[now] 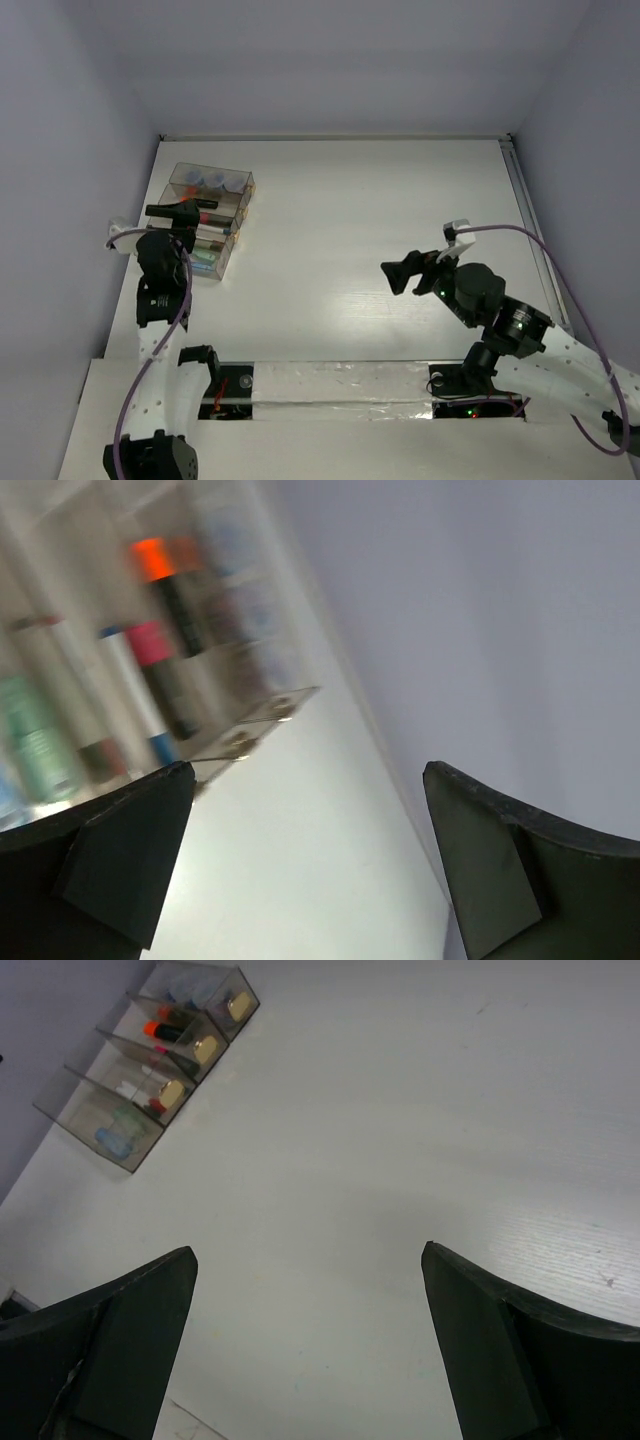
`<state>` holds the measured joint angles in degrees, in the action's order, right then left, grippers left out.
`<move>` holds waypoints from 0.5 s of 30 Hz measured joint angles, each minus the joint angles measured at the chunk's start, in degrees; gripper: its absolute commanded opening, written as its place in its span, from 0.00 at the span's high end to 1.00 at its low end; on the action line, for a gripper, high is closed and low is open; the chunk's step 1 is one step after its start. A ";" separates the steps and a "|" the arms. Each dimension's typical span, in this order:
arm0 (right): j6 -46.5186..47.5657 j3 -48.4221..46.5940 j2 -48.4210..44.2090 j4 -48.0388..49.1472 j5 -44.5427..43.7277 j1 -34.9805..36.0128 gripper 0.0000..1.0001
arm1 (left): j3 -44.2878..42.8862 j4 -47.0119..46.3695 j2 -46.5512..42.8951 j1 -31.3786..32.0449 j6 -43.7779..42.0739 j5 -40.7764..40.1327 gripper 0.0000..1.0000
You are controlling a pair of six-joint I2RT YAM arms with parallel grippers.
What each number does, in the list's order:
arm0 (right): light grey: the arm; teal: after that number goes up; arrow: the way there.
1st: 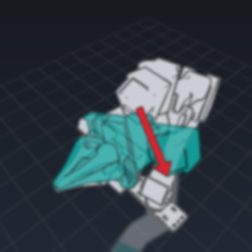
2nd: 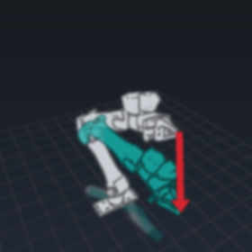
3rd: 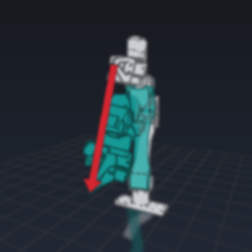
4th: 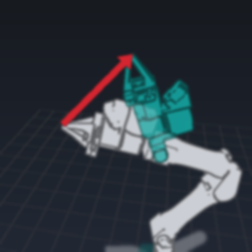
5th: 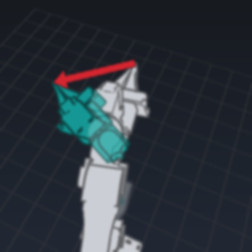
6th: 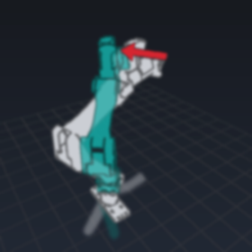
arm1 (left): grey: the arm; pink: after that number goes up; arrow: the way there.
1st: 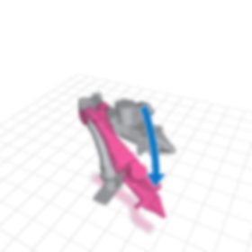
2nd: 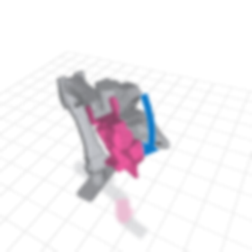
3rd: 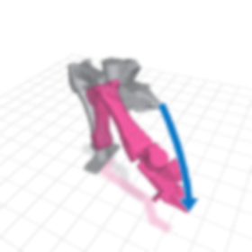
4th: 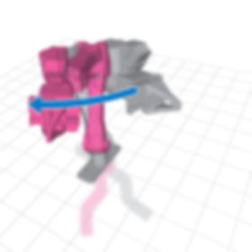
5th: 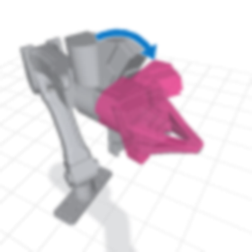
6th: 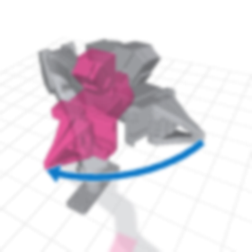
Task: Sort the stationery into containers
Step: Reset both arms
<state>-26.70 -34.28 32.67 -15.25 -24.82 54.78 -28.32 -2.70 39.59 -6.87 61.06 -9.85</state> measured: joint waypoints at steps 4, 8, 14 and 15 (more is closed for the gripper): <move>1.92 -4.68 -2.03 -2.78 -2.80 0.02 0.00 | -5.44 -2.38 -3.23 0.00 -4.98 6.64 0.01; 3.54 -9.20 -6.67 -4.37 -5.84 0.02 0.00 | -7.74 -5.64 -6.80 0.00 -9.77 15.15 0.01; 7.04 -14.03 -15.58 -4.39 -11.56 0.02 0.00 | -12.24 -7.98 -9.38 0.00 -15.91 27.34 0.01; 7.58 -14.67 -16.44 -4.13 -12.35 0.02 0.00 | -12.76 -8.76 -9.79 0.00 -16.65 29.44 0.01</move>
<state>-19.11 -48.95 16.23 -19.38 -37.17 54.81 -41.08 -11.46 29.80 -6.87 44.40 19.59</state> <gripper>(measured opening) 0.997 0.990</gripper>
